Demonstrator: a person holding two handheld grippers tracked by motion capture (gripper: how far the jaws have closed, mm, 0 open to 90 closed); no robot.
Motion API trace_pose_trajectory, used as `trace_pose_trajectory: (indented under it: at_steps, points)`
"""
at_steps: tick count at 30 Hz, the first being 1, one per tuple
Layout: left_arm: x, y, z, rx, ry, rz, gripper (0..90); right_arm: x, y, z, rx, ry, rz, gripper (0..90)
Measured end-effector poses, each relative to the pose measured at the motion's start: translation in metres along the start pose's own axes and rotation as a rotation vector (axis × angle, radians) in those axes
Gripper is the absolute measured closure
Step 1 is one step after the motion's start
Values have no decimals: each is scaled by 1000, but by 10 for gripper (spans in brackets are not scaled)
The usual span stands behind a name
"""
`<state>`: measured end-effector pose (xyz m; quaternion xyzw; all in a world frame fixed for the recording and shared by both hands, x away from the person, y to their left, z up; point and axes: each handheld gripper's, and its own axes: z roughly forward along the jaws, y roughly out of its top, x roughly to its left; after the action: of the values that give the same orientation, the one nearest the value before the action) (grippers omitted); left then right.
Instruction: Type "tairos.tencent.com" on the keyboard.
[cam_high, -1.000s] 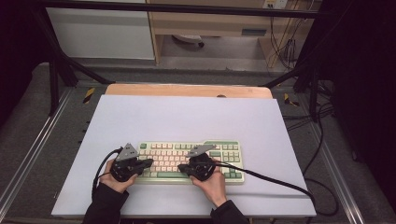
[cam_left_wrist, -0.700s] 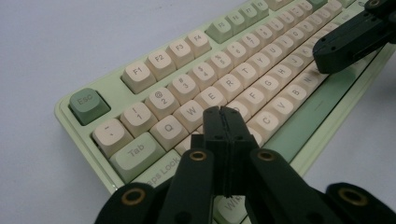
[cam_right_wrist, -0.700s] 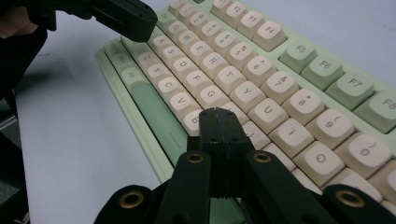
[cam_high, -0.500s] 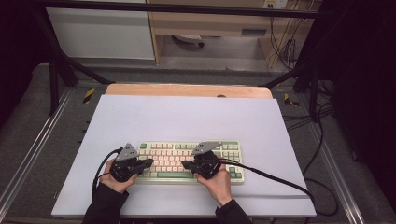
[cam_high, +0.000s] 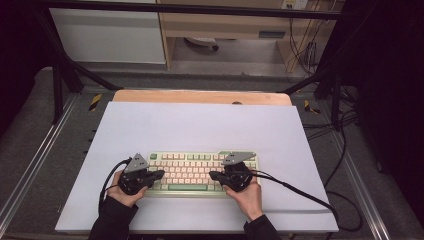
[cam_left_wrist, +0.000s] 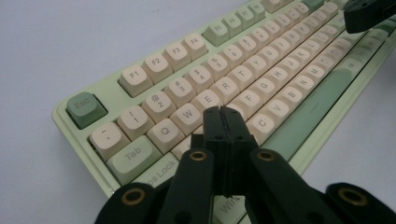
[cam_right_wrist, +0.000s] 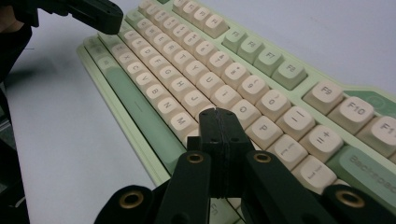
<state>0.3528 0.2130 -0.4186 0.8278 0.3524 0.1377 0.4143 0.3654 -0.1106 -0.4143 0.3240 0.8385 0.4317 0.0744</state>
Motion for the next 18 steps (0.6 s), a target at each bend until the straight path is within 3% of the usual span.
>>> trace_pose_trajectory:
  at_steps: [18]
  points:
    - [-8, 20, 11, 0, -4, 19, 898, -6, -7, -8, -5, -9, 10, 900]
